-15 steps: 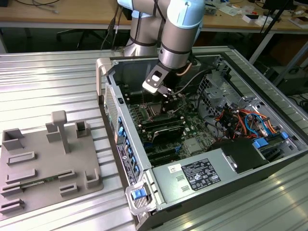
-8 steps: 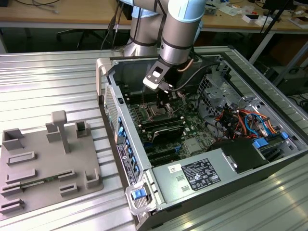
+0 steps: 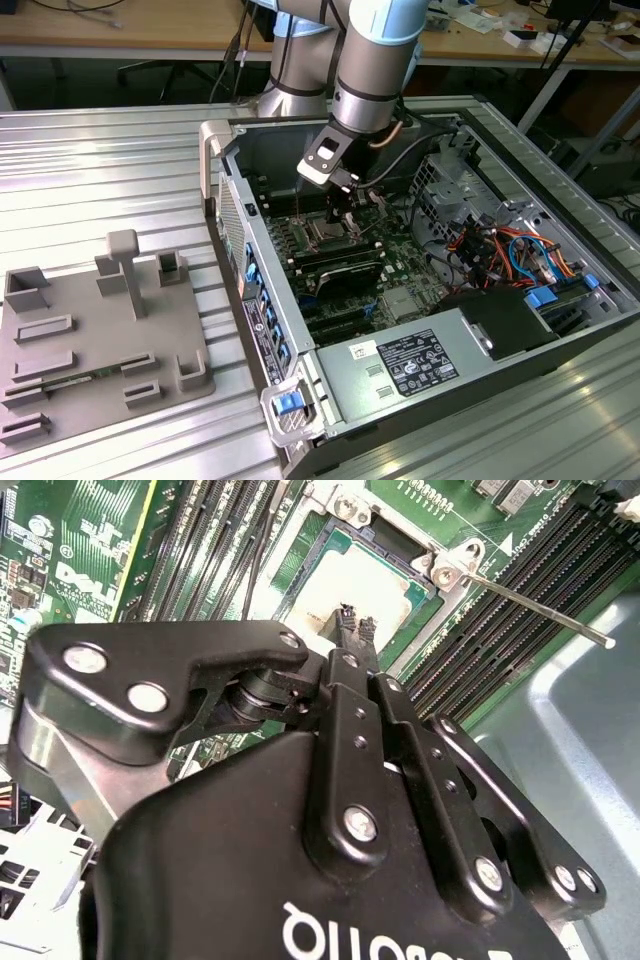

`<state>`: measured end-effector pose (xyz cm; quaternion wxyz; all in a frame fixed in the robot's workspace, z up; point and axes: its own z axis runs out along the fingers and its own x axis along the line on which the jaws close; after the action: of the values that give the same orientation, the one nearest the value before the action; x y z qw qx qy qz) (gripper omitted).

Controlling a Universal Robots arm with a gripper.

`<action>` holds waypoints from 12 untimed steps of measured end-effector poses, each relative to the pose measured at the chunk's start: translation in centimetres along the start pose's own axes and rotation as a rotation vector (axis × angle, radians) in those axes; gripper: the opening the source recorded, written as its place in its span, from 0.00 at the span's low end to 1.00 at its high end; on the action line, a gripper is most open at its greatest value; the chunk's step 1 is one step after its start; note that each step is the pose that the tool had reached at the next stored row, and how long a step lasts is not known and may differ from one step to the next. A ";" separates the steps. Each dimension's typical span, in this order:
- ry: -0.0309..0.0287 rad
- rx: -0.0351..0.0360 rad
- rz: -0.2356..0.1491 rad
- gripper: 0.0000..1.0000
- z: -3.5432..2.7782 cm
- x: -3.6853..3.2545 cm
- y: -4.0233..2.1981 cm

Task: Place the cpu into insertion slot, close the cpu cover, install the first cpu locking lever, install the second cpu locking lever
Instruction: 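Close the cpu cover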

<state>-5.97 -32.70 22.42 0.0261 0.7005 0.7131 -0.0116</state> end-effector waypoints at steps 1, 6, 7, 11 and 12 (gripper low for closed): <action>0.0000 0.0000 0.000 0.11 0.00 0.00 0.00; 0.0001 0.0000 0.000 0.11 -0.02 0.00 0.00; 0.0000 0.0000 0.000 0.11 -0.02 0.00 0.00; -0.0002 0.0002 0.000 0.11 -0.03 -0.01 0.06; -0.0003 0.0002 0.000 0.11 -0.03 -0.01 0.26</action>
<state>-5.71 -32.71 22.46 0.0261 0.7005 0.7130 -0.0117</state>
